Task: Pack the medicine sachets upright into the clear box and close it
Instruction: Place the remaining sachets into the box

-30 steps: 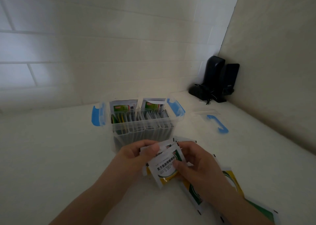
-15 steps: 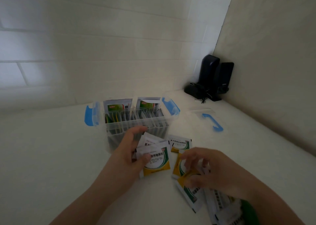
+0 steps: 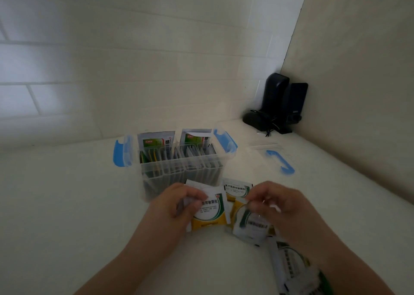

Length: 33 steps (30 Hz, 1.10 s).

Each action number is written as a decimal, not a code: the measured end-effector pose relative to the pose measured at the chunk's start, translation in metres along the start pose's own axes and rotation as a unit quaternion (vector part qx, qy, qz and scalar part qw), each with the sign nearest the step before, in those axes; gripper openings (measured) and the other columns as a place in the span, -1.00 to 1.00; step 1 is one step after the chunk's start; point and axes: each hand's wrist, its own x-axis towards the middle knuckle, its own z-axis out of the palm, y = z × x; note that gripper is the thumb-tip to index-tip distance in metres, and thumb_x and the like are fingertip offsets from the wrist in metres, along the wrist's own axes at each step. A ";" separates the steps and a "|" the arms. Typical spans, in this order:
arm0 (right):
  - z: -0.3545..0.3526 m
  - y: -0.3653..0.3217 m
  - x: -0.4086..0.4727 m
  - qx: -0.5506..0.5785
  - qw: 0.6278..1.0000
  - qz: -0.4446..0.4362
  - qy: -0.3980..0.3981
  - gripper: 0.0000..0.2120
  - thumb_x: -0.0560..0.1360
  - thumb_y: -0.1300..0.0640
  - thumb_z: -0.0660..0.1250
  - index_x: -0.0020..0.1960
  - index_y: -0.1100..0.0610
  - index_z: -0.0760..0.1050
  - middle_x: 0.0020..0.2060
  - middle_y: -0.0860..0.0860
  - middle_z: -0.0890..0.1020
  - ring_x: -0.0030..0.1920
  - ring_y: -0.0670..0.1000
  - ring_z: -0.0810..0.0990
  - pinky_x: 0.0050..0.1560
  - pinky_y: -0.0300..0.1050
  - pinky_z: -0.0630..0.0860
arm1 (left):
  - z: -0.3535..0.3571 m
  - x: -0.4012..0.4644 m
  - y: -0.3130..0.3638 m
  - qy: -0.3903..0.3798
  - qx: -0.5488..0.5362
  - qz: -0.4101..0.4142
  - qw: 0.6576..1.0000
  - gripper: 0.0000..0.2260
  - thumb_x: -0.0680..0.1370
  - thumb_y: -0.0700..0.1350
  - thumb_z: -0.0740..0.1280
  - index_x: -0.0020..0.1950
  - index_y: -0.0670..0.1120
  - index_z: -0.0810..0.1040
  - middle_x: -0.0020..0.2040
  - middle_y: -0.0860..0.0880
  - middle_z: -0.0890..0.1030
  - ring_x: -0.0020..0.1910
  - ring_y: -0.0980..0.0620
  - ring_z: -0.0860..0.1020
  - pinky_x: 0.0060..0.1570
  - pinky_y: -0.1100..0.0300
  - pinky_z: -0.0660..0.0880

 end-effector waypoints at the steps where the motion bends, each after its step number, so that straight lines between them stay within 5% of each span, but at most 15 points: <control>1: -0.003 0.000 0.001 0.059 0.998 0.012 0.034 -0.78 0.41 0.26 0.37 -0.30 -0.03 0.54 -0.32 -0.11 0.63 -0.30 -0.19 0.54 -0.21 -0.39 0.45 | 0.000 0.000 0.001 -0.002 -0.005 -0.001 1.000 -0.77 0.48 -0.17 0.32 -0.19 0.20 0.54 -0.03 0.14 0.55 -0.02 0.26 0.52 -0.12 0.52 0.45; 5: 0.001 0.001 0.000 0.322 0.940 0.094 0.066 -0.93 0.37 0.25 0.34 -0.23 0.14 0.45 -0.40 0.01 0.64 -0.41 -0.09 0.53 -0.37 -0.26 0.49 | 0.004 -0.002 0.004 -0.034 -0.047 0.007 0.998 -0.86 0.50 -0.05 0.30 -0.11 0.23 0.54 -0.01 0.19 0.54 -0.01 0.26 0.53 -0.06 0.44 0.48; 9: 0.020 0.002 -0.001 0.391 0.909 0.134 0.048 -0.85 0.44 0.43 0.25 -0.18 0.21 0.35 -0.37 0.03 0.67 -0.35 -0.04 0.65 -0.43 -0.27 0.56 | 0.006 -0.003 0.012 -0.068 -0.105 0.028 0.992 -0.75 0.35 0.20 0.22 -0.04 0.26 0.58 0.04 0.22 0.52 0.02 0.27 0.53 -0.02 0.48 0.44; 12: 0.031 0.006 0.000 0.349 0.925 0.147 0.021 -0.83 0.44 0.43 0.26 -0.02 0.24 0.43 -0.12 0.10 0.68 -0.11 0.03 0.67 -0.26 -0.20 0.61 | 0.005 -0.003 0.010 -0.073 -0.140 0.010 0.987 -0.68 0.28 0.19 0.32 0.02 0.24 0.54 0.04 0.15 0.58 0.03 0.19 0.59 0.07 0.29 0.53; 15: 0.040 0.005 -0.001 0.286 0.948 0.140 -0.016 -0.74 0.43 0.33 0.32 0.04 0.05 0.50 -0.02 0.02 0.67 -0.01 -0.03 0.64 -0.06 -0.12 0.60 | 0.005 -0.004 0.008 -0.047 -0.104 -0.004 0.993 -0.70 0.30 0.10 0.41 0.01 0.21 0.52 0.01 0.07 0.64 -0.02 0.14 0.62 0.05 0.09 0.58; 17: 0.045 0.004 -0.003 0.140 0.985 0.102 -0.014 -0.73 0.41 0.20 0.38 0.00 -0.11 0.45 -0.07 -0.08 0.66 -0.08 -0.21 0.61 -0.09 -0.26 0.57 | 0.004 -0.004 0.007 -0.033 -0.098 0.005 0.995 -0.81 0.40 -0.04 0.41 -0.02 0.15 0.53 -0.01 0.12 0.65 -0.03 0.17 0.62 0.04 0.10 0.57; 20: 0.048 0.002 -0.004 0.016 0.998 0.050 0.038 -0.64 0.35 0.10 0.45 -0.04 -0.15 0.32 -0.18 -0.15 0.60 -0.16 -0.36 0.52 -0.23 -0.39 0.50 | 0.002 -0.005 0.007 -0.050 -0.089 0.033 0.994 -0.84 0.41 0.02 0.32 -0.04 0.17 0.47 -0.03 0.15 0.61 -0.05 0.14 0.59 0.02 0.08 0.56; 25: 0.049 0.001 -0.006 -0.029 0.999 -0.017 0.016 -0.62 0.34 0.17 0.45 -0.10 -0.22 0.34 -0.24 -0.21 0.59 -0.21 -0.36 0.50 -0.24 -0.50 0.42 | 0.001 -0.008 0.013 -0.095 -0.053 0.084 0.991 -0.51 0.45 -0.23 0.28 0.09 0.35 0.25 -0.01 0.26 0.50 -0.08 0.18 0.55 -0.10 0.38 0.47; 29: 0.062 0.004 -0.006 -0.069 0.997 -0.036 0.001 -0.57 0.30 0.09 0.47 -0.18 -0.32 0.28 -0.26 -0.61 0.47 -0.14 -0.59 0.38 -0.19 -0.68 0.29 | 0.000 -0.007 0.012 -0.105 -0.072 0.048 0.991 -0.39 0.41 -0.30 0.35 0.18 0.28 0.18 -0.02 0.14 0.50 0.01 0.25 0.52 -0.10 0.46 0.45; 33: 0.061 0.004 -0.005 -0.095 0.995 -0.023 -0.004 -0.63 0.35 0.06 0.42 -0.24 -0.30 0.26 -0.33 -0.34 0.44 -0.20 -0.53 0.42 -0.18 -0.66 0.30 | 0.005 -0.008 0.013 -0.120 -0.078 0.025 0.989 -0.47 0.40 -0.30 0.39 0.14 0.14 0.19 0.06 0.08 0.40 0.01 0.34 0.45 -0.11 0.45 0.46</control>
